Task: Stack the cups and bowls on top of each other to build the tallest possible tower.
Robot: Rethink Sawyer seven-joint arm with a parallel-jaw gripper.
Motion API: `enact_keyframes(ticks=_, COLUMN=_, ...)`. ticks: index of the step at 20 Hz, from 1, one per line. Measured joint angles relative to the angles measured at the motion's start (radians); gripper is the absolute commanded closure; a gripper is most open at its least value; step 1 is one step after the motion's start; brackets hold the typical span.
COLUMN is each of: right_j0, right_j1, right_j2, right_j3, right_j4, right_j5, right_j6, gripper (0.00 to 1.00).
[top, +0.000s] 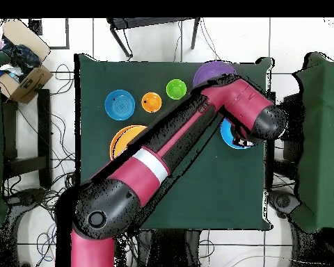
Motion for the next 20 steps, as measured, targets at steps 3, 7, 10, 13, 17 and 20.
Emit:
enact_keyframes(ticks=3, right_j0=0.001, right_j1=0.001, right_j2=0.000, right_j3=0.006, right_j4=0.000, right_j5=0.000, right_j6=0.000, gripper=0.00)
enact_keyframes(ticks=7, right_j0=0.001, right_j1=0.003, right_j2=0.000, right_j3=0.011, right_j4=0.002, right_j5=0.000, right_j6=0.000, gripper=0.00)
enact_keyframes(ticks=10, right_j0=0.002, right_j1=0.007, right_j2=0.000, right_j3=0.018, right_j4=0.006, right_j5=0.000, right_j6=0.000, gripper=0.00)
enact_keyframes(ticks=13, right_j0=0.002, right_j1=0.011, right_j2=0.000, right_j3=0.018, right_j4=0.007, right_j5=0.002, right_j6=0.000, gripper=0.00)
enact_keyframes(ticks=17, right_j0=0.002, right_j1=0.020, right_j2=0.002, right_j3=0.018, right_j4=0.020, right_j5=0.019, right_j6=0.000, gripper=0.00)
enact_keyframes(ticks=20, right_j0=0.002, right_j1=0.025, right_j2=0.008, right_j3=0.018, right_j4=0.034, right_j5=0.030, right_j6=0.000, gripper=0.00)
